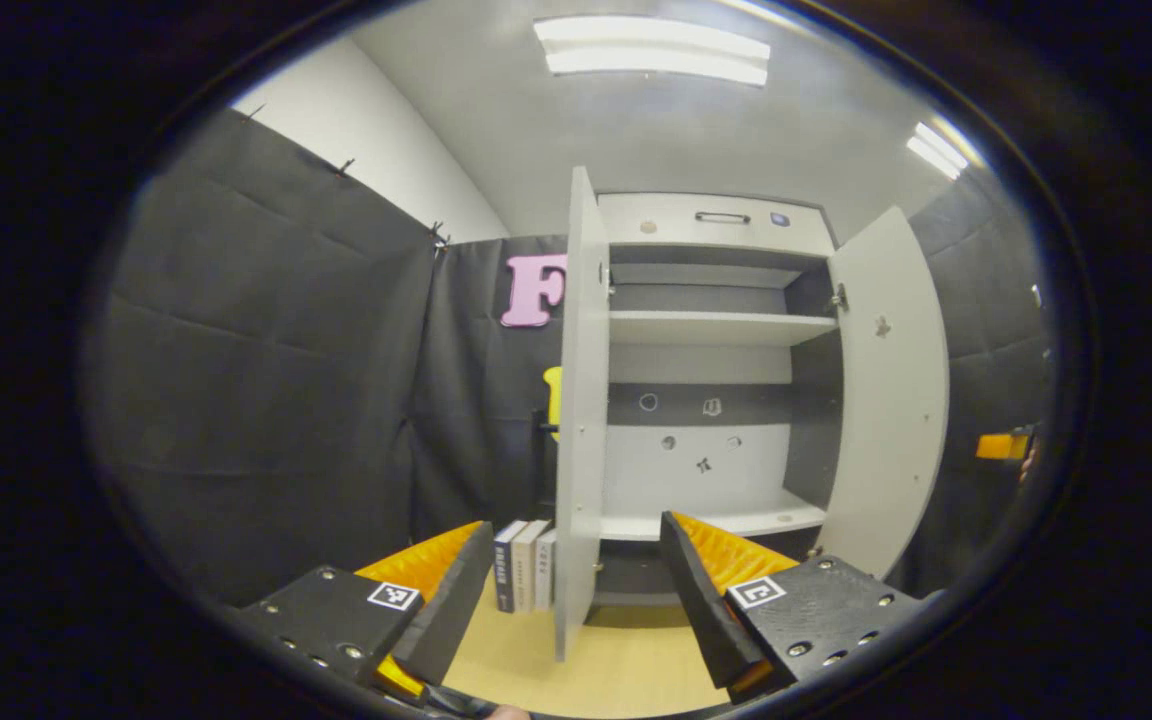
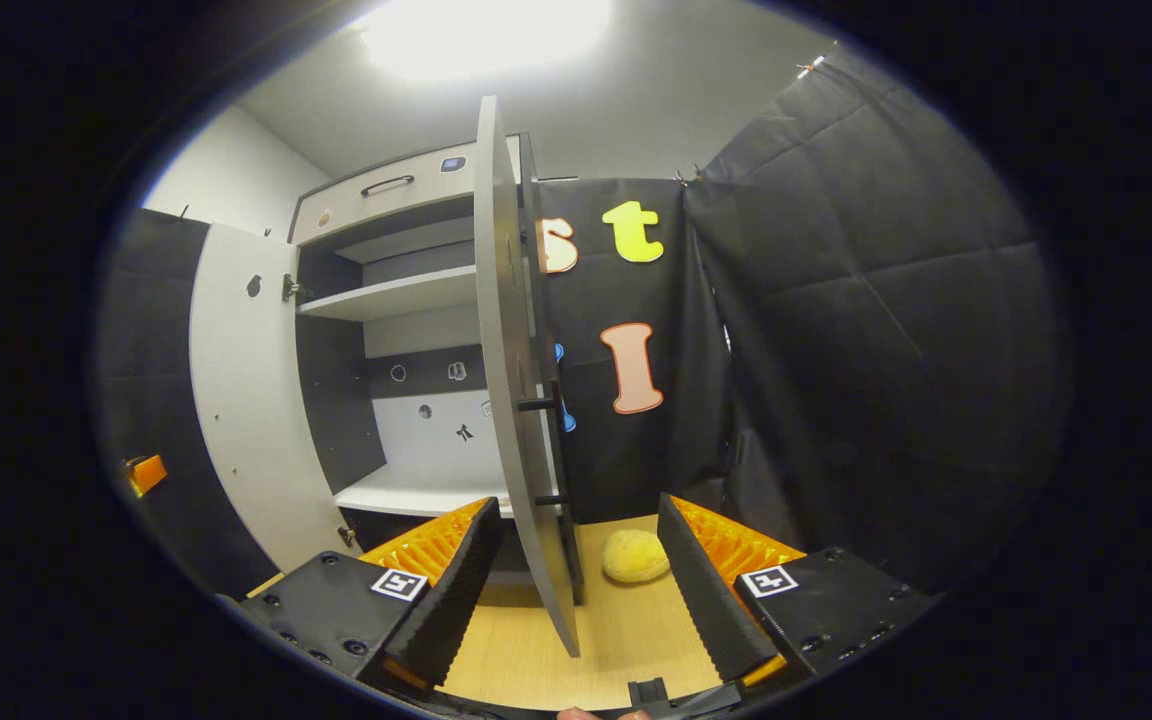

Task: Open the right door of the double-door shoe cabinet with the right hand, and open the left door with the left hand.

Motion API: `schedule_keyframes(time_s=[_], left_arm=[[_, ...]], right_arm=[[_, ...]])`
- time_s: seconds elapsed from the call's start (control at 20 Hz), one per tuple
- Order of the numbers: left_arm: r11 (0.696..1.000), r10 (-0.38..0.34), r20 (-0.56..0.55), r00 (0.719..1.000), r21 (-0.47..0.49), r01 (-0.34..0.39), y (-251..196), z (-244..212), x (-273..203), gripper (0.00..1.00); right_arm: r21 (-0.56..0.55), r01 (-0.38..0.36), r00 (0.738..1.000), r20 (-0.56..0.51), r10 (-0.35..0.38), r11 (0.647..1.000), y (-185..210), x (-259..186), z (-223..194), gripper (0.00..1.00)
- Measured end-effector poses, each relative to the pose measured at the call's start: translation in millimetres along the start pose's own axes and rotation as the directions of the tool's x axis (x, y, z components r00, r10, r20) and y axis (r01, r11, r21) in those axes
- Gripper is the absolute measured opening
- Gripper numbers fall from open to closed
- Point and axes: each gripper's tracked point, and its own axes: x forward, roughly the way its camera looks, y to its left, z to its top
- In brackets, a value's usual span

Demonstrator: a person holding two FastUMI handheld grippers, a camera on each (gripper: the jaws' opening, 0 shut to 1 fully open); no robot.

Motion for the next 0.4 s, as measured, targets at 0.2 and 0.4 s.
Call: schedule_keyframes(time_s=[0.2,0.4], left_arm=[[1.000,-0.022,0.036,0.999,0.019,0.022,1.0,-11.4,6.7,0.95],[0.995,-0.085,0.060,0.995,-0.038,0.087,-7.4,-28.2,19.5,0.95]], right_arm=[[0.009,0.076,0.997,0.014,-0.077,0.997,-4.8,-5.8,1.5,0.98],[0.074,0.170,0.985,0.001,-0.171,0.983,-11.7,-8.1,-1.1,0.92]])
